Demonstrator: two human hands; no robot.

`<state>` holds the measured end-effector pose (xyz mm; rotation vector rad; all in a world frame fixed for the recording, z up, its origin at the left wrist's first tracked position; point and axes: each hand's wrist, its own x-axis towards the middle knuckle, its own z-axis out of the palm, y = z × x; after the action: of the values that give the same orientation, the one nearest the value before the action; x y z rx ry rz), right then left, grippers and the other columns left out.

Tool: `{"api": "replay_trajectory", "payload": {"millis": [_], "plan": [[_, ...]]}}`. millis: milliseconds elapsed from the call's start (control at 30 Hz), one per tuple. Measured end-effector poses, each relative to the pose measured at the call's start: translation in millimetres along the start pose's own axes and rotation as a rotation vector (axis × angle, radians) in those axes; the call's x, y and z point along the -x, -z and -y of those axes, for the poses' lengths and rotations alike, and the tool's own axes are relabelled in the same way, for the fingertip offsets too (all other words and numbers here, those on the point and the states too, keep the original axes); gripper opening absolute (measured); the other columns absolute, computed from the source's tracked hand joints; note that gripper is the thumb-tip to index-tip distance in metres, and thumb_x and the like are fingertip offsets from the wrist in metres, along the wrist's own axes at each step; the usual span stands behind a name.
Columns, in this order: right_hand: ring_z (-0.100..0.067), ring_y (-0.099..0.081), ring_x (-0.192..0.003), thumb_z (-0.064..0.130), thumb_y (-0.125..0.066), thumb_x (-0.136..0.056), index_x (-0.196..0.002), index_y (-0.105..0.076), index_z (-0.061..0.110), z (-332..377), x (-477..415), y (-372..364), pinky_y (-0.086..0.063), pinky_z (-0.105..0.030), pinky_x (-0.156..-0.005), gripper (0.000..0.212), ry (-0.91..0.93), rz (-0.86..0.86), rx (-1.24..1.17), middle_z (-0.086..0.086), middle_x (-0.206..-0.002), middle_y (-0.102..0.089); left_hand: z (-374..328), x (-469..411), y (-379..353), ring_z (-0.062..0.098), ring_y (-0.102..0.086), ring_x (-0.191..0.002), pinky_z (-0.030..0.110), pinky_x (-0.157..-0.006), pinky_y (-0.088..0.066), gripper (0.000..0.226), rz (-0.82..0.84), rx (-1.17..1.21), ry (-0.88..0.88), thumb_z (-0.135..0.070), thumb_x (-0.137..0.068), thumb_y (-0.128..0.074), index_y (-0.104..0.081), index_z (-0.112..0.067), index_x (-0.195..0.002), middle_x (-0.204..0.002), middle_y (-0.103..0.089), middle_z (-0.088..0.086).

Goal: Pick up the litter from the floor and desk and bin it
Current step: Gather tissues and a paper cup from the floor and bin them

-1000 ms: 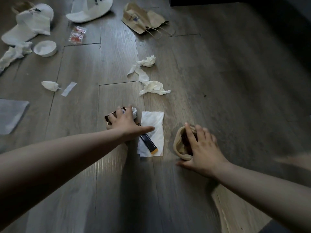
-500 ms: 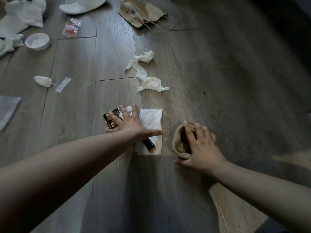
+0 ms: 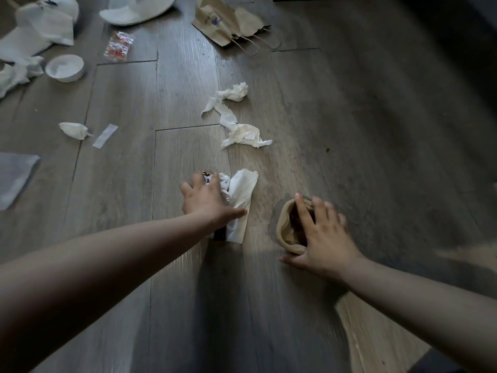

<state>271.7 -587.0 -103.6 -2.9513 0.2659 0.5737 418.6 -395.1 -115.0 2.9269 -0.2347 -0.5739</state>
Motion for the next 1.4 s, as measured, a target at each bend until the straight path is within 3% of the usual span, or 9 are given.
{"api": "replay_trajectory", "payload": {"millis": [300,667,800,900,1000,1167,1400], "plan": [[-0.033,-0.006,-0.141,0.084,-0.053,-0.065,-0.148,0.025,0.026,1,1,1,-0.013,-0.049,-0.114,0.128,-0.007,0.004,0.005,-0.011,-0.155,0.001,-2,3,1,0.029,-0.041,-0.109,0.031,-0.086,-0.04,0.074,-0.037,0.134,-0.033,-0.061,-0.064,-0.074,-0.049,-0.023,-0.122,-0.124,-0.036,0.006],[-0.032,-0.006,-0.14,0.084,-0.052,-0.065,-0.148,0.025,0.025,1,1,1,-0.014,-0.048,-0.114,0.128,-0.001,0.002,0.015,-0.012,-0.154,0.002,-1,-2,3,0.025,-0.056,-0.092,0.036,-0.078,-0.052,0.05,-0.031,0.205,-0.147,-0.043,-0.067,-0.08,-0.058,-0.014,-0.101,-0.109,-0.047,0.005],[-0.032,-0.005,-0.14,0.086,-0.05,-0.065,-0.147,0.028,0.026,0,1,2,-0.014,-0.048,-0.115,0.127,0.002,0.016,0.03,-0.01,-0.154,0.004,1,-7,13,0.023,-0.058,-0.08,0.032,-0.063,-0.048,0.036,0.026,0.253,-0.149,-0.037,-0.07,-0.077,-0.062,-0.01,-0.089,-0.103,-0.049,0.005],[-0.032,-0.004,-0.141,0.085,-0.051,-0.065,-0.147,0.028,0.026,-1,1,4,-0.014,-0.048,-0.115,0.128,0.004,0.028,0.017,-0.01,-0.154,0.003,5,-10,23,0.027,-0.064,-0.07,0.037,-0.054,-0.05,0.026,0.085,0.341,-0.162,-0.027,-0.074,-0.073,-0.063,-0.004,-0.08,-0.084,-0.063,0.013],[-0.031,-0.007,-0.141,0.085,-0.052,-0.065,-0.148,0.024,0.026,0,1,6,-0.017,-0.047,-0.115,0.128,0.005,0.032,0.002,-0.01,-0.155,0.0,11,-6,30,0.02,-0.057,-0.061,0.03,-0.05,-0.043,0.017,0.107,0.419,-0.152,-0.019,-0.08,-0.069,-0.059,-0.006,-0.074,-0.068,-0.057,0.007],[-0.028,-0.017,-0.139,0.084,-0.052,-0.065,-0.152,0.014,0.028,0,2,14,-0.022,-0.045,-0.113,0.122,-0.016,0.039,-0.061,-0.008,-0.154,-0.013,18,1,43,0.011,-0.039,-0.052,0.026,-0.045,-0.026,0.032,-0.009,0.419,-0.168,-0.012,-0.082,-0.063,-0.042,-0.017,-0.058,-0.057,-0.043,-0.002],[-0.022,-0.028,-0.132,0.087,-0.051,-0.061,-0.153,0.003,0.032,12,10,22,-0.031,-0.042,-0.111,0.12,-0.061,0.006,-0.27,-0.001,-0.142,-0.029,23,11,69,0.01,-0.035,-0.051,0.027,-0.047,-0.024,0.037,-0.138,0.543,-0.209,-0.013,-0.073,-0.069,-0.037,-0.018,-0.055,-0.053,-0.038,-0.006]]}}
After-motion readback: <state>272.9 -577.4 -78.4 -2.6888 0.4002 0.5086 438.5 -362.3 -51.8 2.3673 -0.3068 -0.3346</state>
